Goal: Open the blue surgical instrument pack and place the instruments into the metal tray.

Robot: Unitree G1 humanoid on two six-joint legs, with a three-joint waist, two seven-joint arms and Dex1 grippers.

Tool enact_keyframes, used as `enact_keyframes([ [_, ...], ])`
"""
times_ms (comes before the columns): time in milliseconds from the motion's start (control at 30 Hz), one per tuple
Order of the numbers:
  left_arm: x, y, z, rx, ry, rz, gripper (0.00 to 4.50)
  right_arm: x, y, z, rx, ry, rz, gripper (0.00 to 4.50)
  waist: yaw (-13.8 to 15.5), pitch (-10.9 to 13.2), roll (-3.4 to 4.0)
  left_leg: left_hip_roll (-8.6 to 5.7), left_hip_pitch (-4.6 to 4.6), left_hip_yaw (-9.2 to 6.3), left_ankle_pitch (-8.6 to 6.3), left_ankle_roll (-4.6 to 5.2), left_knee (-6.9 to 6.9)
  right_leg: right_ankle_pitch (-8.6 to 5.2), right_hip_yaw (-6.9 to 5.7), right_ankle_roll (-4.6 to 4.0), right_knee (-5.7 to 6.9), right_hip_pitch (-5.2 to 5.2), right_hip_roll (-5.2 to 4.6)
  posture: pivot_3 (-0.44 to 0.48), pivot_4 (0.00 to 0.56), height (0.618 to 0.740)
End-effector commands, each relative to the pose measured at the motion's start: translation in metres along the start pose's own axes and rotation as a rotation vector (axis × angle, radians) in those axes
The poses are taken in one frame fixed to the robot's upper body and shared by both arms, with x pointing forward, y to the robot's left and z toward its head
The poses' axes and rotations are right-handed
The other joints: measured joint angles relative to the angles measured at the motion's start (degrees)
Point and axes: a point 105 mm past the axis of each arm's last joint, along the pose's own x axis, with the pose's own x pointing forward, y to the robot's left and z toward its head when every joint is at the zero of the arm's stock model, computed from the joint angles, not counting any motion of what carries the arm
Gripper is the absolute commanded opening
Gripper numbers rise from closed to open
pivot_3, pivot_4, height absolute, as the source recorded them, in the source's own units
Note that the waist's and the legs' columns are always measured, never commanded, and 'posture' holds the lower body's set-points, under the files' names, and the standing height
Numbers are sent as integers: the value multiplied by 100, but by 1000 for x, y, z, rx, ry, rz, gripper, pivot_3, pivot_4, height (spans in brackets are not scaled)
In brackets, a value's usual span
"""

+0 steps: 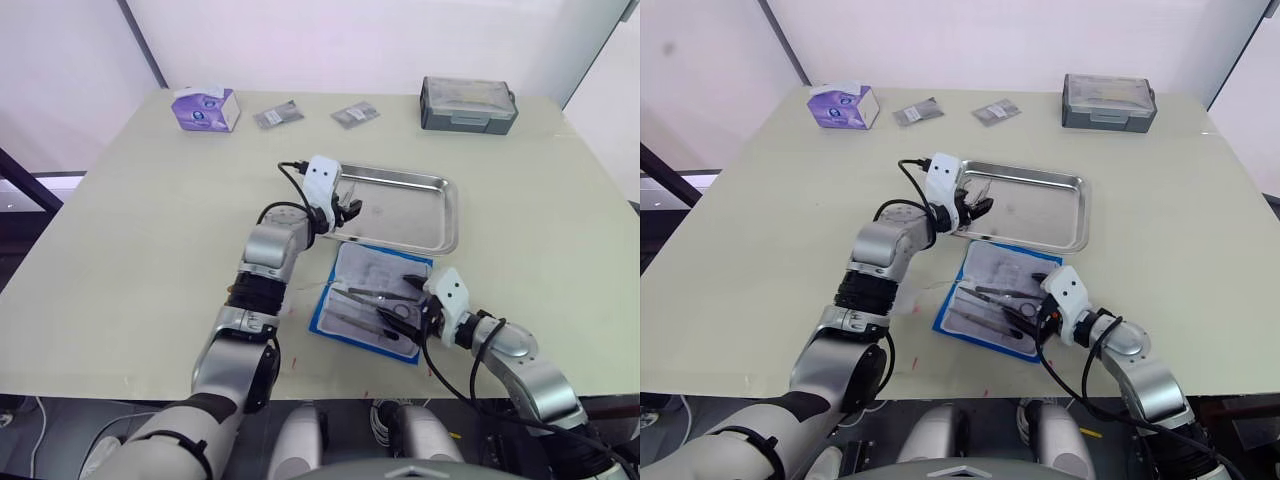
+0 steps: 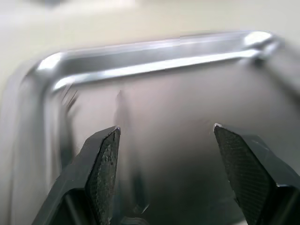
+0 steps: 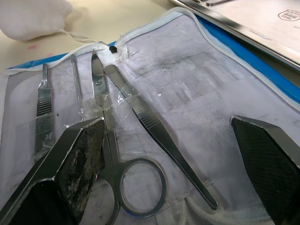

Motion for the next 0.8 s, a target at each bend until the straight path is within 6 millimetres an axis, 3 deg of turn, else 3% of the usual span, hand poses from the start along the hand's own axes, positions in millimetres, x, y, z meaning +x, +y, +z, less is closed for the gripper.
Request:
enact_keyframes([
  [33, -18, -10, 19, 97, -103, -233, 3382, -3, 2, -40, 77, 147, -12, 4500, -4, 1, 1, 0, 0, 0, 0, -1, 0, 0, 0, 0, 0, 0, 1, 0, 150, 738],
  [233, -47, -16, 2, 285, -84, -549, 3382, -2, 1, -40, 78, 146, -13, 4500, 17, 1, 1, 0, 0, 1, -5, 9, 0, 0, -1, -1, -1, 1, 1, 0, 150, 738],
  [367, -54, -30, -25, 430, 17, -772, 3382, -2, 1, -40, 77, 144, -15, 4500, 24, 1, 1, 0, -1, 3, -6, 11, 1, -1, 0, 0, -3, 1, 2, 0, 150, 738],
  [633, -52, -44, -57, 562, 109, -926, 3382, -4, 1, -40, 78, 144, -25, 4500, 16, 1, 1, 0, -2, 1, -7, 13, 2, -1, 1, -1, -3, 0, 4, 0, 150, 738],
  [800, -50, -45, -65, 589, 132, -961, 3382, -6, 1, -41, 81, 147, -31, 4500, 27, 1, 0, 0, -4, 0, -8, 13, 2, -1, 1, 0, -3, 0, 4, 0, 150, 738],
])
